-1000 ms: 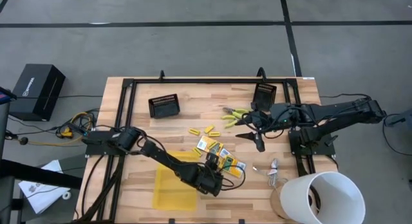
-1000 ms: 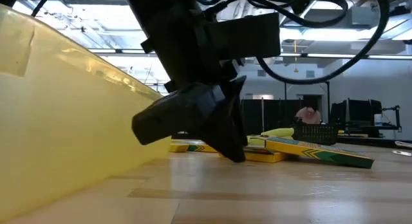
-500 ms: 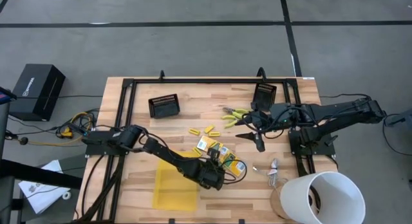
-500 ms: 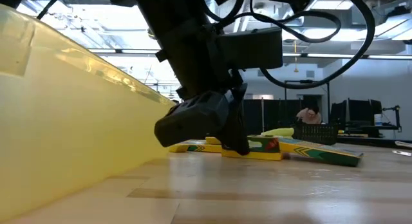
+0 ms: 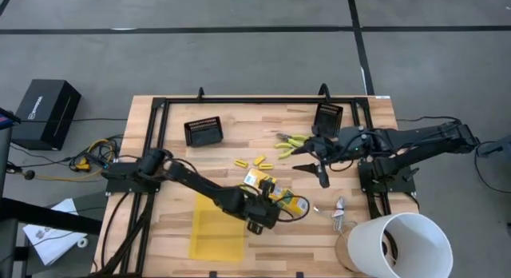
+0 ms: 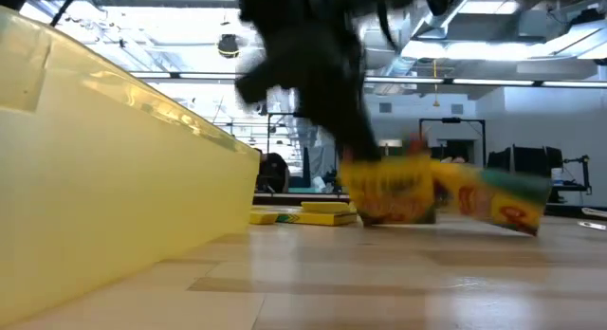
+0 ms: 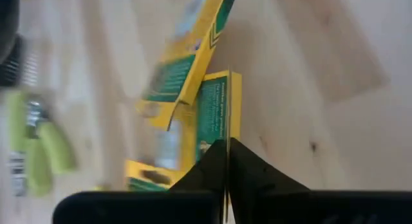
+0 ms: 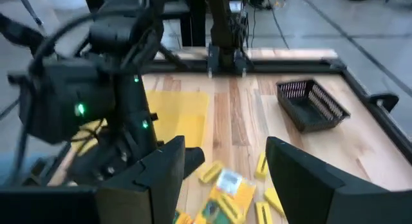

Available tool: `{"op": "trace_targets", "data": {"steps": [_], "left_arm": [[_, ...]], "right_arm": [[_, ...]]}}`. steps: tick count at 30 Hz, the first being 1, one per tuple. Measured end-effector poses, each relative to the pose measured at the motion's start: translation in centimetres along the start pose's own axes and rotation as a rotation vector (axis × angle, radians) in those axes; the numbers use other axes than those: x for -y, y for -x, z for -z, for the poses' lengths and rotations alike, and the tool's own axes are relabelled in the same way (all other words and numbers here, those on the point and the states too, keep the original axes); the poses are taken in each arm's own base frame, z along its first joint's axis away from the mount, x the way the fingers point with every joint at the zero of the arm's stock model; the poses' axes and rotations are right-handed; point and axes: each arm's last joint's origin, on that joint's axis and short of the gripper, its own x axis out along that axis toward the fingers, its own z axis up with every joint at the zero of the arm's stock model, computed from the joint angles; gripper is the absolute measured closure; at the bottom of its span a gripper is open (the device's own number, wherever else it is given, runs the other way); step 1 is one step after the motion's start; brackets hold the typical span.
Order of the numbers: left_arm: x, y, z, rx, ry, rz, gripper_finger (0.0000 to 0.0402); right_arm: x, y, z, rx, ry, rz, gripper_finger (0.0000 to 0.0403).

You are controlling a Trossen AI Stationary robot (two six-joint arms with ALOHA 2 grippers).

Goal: Pick & Place School Supplies
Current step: Put the yellow crayon box into the yellow bin

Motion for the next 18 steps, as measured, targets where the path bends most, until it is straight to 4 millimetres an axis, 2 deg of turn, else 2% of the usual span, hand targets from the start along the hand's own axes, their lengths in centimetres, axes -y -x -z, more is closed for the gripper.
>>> {"op": "trace_targets", "data": {"steps": [8, 14, 18], "left_arm": [[-5.0, 9.3, -1.6, 0.189, 0.130, 0.000, 0.0400], [-6.3, 15.0, -0.3, 0.189, 0.221, 0.105, 0.0399], [-5.6, 16.7, 1.2, 0.085, 0.280, 0.184, 0.0400]], "right_arm": [[-0.2, 0.7, -0.2, 0.020, 0.004, -0.015, 0.0194], [-1.0, 0.9, -0.2, 0.024, 0.022, -0.050, 0.0194], [-1.2, 0.9, -0.2, 0.025, 0.035, -0.058, 0.0194]]}}
